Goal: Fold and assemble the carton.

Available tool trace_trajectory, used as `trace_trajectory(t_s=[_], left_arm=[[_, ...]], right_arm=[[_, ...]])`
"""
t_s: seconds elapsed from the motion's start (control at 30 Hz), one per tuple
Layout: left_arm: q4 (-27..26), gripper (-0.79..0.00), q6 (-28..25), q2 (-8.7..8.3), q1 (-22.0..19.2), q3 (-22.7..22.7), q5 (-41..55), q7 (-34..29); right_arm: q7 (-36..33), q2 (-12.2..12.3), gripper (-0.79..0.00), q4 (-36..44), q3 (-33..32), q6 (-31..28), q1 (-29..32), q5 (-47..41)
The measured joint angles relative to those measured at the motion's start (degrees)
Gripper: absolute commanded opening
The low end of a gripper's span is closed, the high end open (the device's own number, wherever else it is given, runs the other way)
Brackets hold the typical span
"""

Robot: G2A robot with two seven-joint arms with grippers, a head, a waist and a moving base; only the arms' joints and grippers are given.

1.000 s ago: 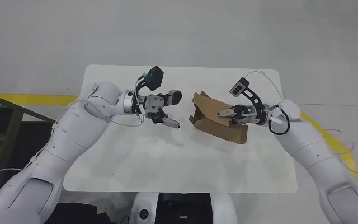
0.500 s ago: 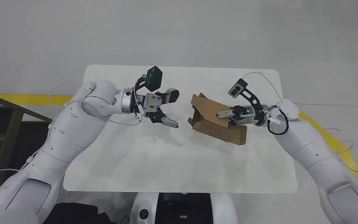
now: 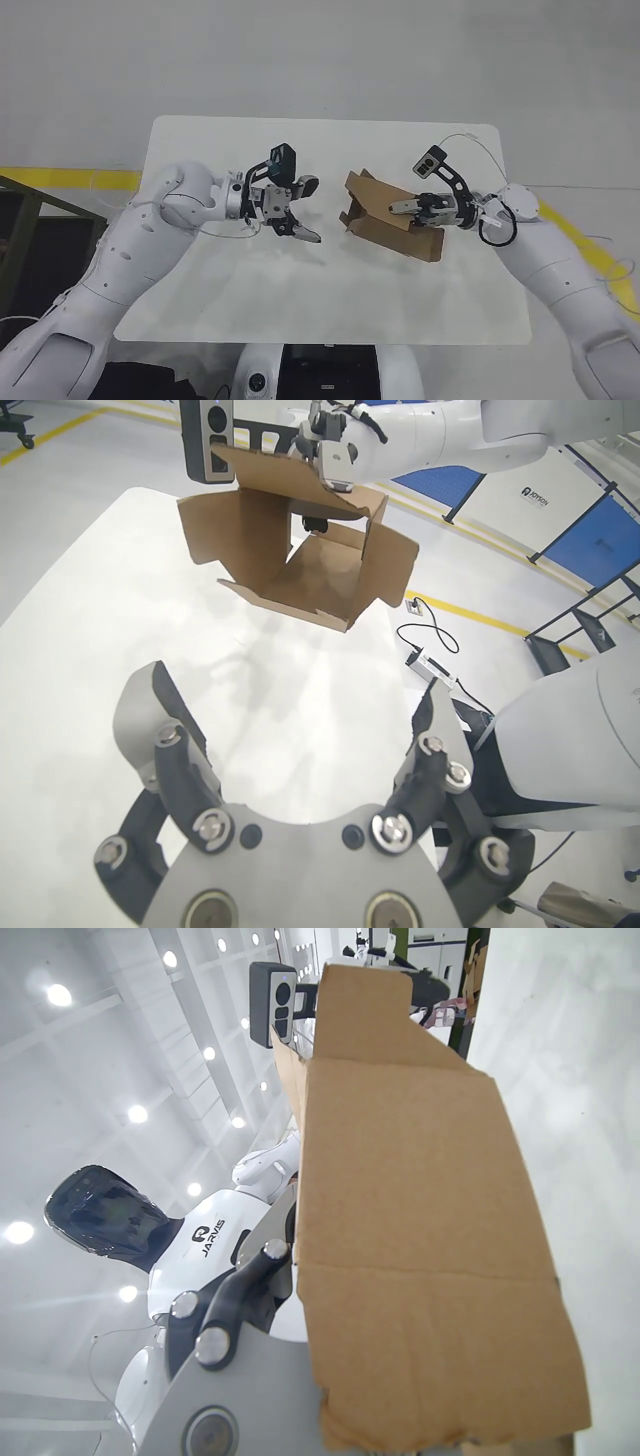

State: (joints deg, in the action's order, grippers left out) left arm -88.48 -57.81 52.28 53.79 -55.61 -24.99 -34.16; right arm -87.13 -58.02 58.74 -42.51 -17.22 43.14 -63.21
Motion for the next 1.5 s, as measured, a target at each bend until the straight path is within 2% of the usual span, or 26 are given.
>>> trace_trajectory(t_s=[0.17, 0.3, 0.6, 1.1, 1.5], left_arm=[[-1.86, 0.0, -0.2, 0.07, 2.95, 0.99, -5.05, 7.33], [-3.45, 0.0, -0.19, 0.07, 3.05, 3.49, -10.32, 13.12], [0.58, 0.0, -0.19, 0.7, 2.23, 8.12, -23.28, 32.36], [2.02, 0.0, -0.19, 0.3, -2.68, 16.1, -32.39, 48.1], [2.66, 0.0, -0.19, -0.18, -6.23, 21.09, -35.25, 55.58]], right_arm=[[-0.31, -0.35, -0.785, 0.68, -1.41, 0.37, 0.61, 1.7], [-0.51, -0.73, -0.785, 1.91, -2.9, 0.57, 1.38, 2.94], [-0.87, -1.5, -0.785, 2.92, -6.0, 0.93, 3.29, 4.22], [-0.87, -2.97, -0.785, 3.24, -6.83, 0.93, 4.4, 4.78], [-0.87, -3.64, -0.785, 3.82, -6.4, 0.93, 4.54, 5.57]])
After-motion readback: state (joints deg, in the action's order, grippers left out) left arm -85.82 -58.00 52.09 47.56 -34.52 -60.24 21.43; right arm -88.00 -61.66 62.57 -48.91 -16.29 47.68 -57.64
